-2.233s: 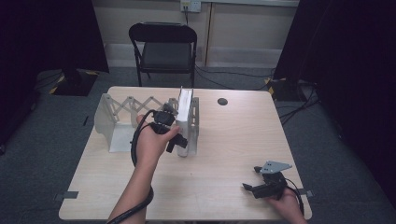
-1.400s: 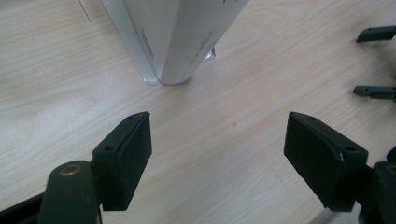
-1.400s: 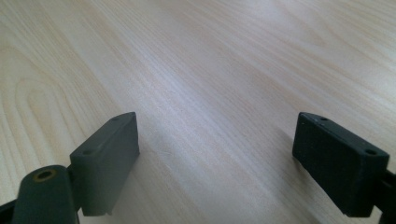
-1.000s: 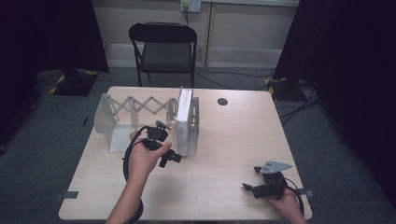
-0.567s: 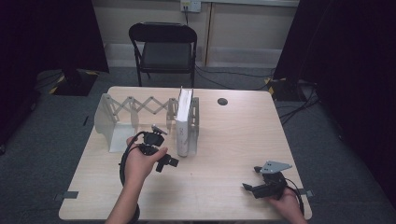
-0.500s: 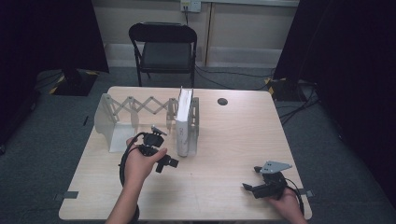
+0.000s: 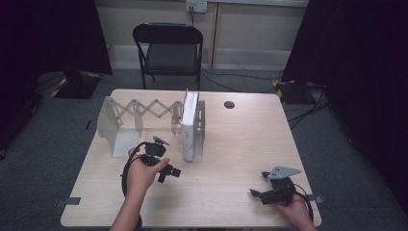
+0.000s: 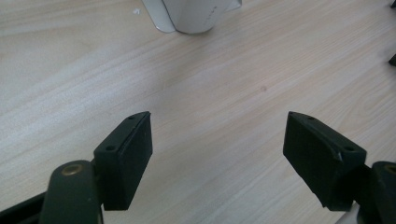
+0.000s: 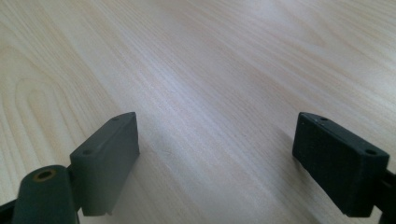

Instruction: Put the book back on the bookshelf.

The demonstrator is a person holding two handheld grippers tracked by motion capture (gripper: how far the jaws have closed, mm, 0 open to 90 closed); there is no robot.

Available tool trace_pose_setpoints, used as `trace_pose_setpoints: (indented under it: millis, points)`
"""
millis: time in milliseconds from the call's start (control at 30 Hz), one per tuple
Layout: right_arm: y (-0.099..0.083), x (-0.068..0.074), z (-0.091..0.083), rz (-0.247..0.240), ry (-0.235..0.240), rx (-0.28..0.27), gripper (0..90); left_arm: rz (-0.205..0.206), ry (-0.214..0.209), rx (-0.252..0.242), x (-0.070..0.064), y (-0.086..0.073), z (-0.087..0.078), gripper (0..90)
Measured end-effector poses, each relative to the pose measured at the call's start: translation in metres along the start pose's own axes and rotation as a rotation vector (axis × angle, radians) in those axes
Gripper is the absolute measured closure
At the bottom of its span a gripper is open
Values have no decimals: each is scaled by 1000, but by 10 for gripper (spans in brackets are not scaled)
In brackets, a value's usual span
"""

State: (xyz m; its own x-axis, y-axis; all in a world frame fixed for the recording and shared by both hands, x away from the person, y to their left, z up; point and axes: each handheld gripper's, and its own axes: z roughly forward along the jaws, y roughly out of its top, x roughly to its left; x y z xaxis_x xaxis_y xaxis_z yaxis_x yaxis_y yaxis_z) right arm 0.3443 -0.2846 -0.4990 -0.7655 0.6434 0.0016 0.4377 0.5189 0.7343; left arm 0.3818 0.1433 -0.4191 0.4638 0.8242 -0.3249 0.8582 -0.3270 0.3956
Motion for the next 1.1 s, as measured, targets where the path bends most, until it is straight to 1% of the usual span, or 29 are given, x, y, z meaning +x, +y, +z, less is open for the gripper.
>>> trace_pose_setpoints:
  millis: [100, 167, 267, 333, 467, 533, 600, 633, 733, 767, 800, 900, 933, 1033, 1067, 1100]
  points:
    - [0, 0, 0, 0, 0, 0, 141, 2, 2, 2, 2, -3, 3, 241]
    - [0, 0, 0, 0, 0, 0, 140, -5, -1, -5, 3, -4, 4, 241]
    - [0, 0, 0, 1, 0, 0, 140, 0, -7, -2, 4, -7, 6, 240]
    - [0, 0, 0, 0, 0, 0, 140, 0, -1, -2, 6, -9, 7, 240]
    - [0, 0, 0, 0, 0, 0, 140, -5, -2, -3, 8, -13, 10, 241]
    - [0, 0, 0, 1, 0, 0, 141, -4, -2, 6, 10, -15, 11, 242]
    - [0, 0, 0, 1, 0, 0, 140, -10, -5, 4, 11, -17, 14, 242]
    - [0, 0, 0, 0, 0, 0, 140, -2, -2, 9, 12, -18, 15, 242]
    - [0, 0, 0, 0, 0, 0, 140, 1, -3, 10, 13, -20, 18, 242]
    - [0, 0, 0, 0, 0, 0, 140, -10, -7, 4, 13, -21, 19, 242]
    - [0, 0, 0, 0, 0, 0, 140, 2, -3, 9, 14, -22, 19, 242]
    - [0, 0, 0, 0, 0, 0, 140, -3, -7, 10, 15, -24, 22, 242]
    - [0, 0, 0, 0, 0, 0, 140, -13, -12, 7, 16, -25, 23, 242]
    - [0, 0, 0, 0, 0, 0, 140, 10, 6, 15, 17, -28, 25, 240]
    - [0, 0, 0, 0, 0, 0, 140, 10, 6, 16, 18, -29, 26, 238]
    - [0, 0, 0, 0, 0, 0, 140, 9, 4, 7, 18, -30, 26, 239]
